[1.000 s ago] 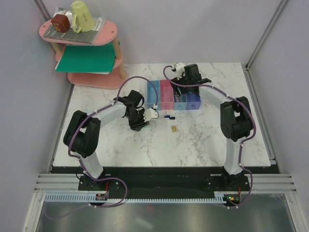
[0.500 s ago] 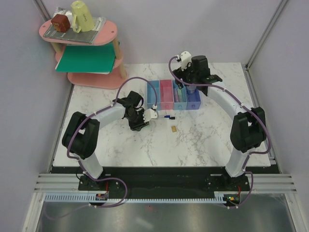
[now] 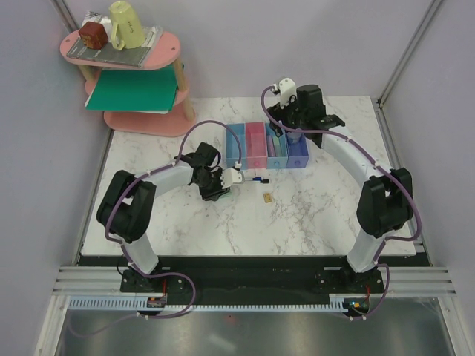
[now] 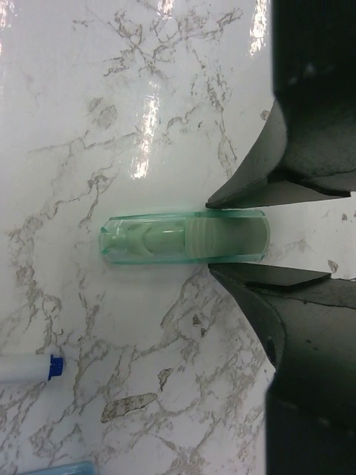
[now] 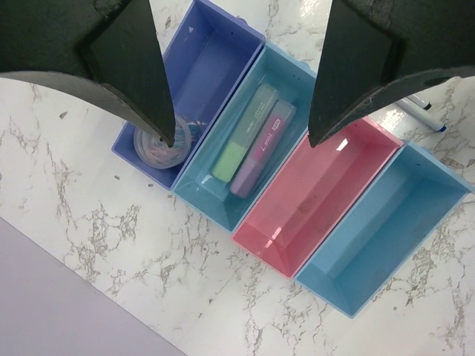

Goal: Sort the stationery into containers
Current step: Pick up the pen from the center of the board, then place the pen in the storage box.

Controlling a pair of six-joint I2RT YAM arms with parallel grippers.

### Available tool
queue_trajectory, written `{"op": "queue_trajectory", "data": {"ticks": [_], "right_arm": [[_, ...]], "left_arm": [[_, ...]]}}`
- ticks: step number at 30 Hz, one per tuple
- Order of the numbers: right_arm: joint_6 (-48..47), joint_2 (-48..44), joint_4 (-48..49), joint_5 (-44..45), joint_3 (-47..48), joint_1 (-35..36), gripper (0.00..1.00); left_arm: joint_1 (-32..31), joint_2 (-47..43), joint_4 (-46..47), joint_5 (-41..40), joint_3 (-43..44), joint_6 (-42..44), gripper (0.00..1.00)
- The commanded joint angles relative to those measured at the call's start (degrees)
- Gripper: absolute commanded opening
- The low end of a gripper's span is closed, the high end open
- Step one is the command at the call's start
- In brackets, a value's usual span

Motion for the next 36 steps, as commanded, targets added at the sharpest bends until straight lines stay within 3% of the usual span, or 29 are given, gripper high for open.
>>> {"op": "queue_trajectory", "data": {"ticks": [1, 2, 5, 6, 7, 18, 29, 36], "right_arm": [[-0.2, -3.3, 0.1, -0.9, 0.2, 0.2, 0.79], [-0.2, -3.5, -0.1, -0.8, 0.2, 0.2, 0.8], [-0.2, -3.8, -0.2, -0.7, 0.3, 0.2, 0.79], [-0.1, -3.8, -0.2, -0.7, 0.4, 0.2, 0.79], [-0.1, -3.9, -0.4, -0.5, 0.5, 0.2, 0.79], [-0.6, -5.7, -1.8, 0.5, -0.3, -0.3, 0.8], [1.1, -8.5, -2.0, 2.8, -4.6, -4.4, 0.8], [1.4, -10.6, -1.3, 2.8, -8.4, -5.9, 0.8]], "left_arm": [[-0.1, 3.0, -0.5, 0.5, -3.2, -1.0, 0.4], [-0.2, 2.9, -0.4, 0.5, -3.1, -1.0, 0.39], [-0.2, 2.8, -0.5, 0.0, -2.9, -1.0, 0.19], [-0.2, 2.7, -0.5, -0.1, -2.9, -0.9, 0.04], [-0.2, 2.6, -0.5, -0.2, -2.9, -0.9, 0.02], [-0.2, 0.1, -3.4, 1.2, 2.6, -4.8, 0.02], [-0.1, -0.1, -7.2, 1.7, 23.2, -16.7, 0.02], [0.4, 9.7, -6.3, -1.6, 38.6, -32.1, 0.02]]}}
